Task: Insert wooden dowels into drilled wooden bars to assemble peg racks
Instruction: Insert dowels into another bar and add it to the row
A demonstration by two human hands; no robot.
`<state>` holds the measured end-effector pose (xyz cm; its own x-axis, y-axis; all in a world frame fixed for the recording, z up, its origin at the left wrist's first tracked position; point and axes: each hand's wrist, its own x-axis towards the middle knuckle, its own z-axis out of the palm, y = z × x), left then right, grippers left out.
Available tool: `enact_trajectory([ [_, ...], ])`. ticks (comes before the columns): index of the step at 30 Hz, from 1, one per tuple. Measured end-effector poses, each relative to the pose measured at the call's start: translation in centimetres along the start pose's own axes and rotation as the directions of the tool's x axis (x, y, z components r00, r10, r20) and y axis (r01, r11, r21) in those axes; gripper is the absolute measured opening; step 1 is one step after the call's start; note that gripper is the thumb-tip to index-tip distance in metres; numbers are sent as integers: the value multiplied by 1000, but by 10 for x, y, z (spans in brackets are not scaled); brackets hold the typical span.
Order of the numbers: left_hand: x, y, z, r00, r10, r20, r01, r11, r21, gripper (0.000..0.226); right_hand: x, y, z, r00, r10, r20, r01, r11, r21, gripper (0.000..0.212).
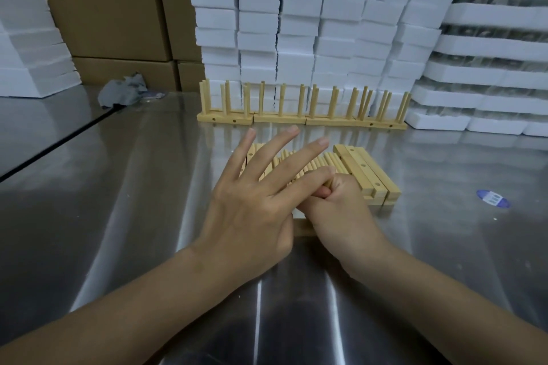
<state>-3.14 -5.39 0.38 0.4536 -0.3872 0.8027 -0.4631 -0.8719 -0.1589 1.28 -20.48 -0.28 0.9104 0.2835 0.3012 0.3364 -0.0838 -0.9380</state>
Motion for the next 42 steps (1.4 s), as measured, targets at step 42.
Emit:
enact_trajectory([
  [42, -9, -65, -3, 688, -163, 707, 671, 513, -535, 12, 3, -16, -58, 954, -69, 293, 226, 805, -548, 22],
])
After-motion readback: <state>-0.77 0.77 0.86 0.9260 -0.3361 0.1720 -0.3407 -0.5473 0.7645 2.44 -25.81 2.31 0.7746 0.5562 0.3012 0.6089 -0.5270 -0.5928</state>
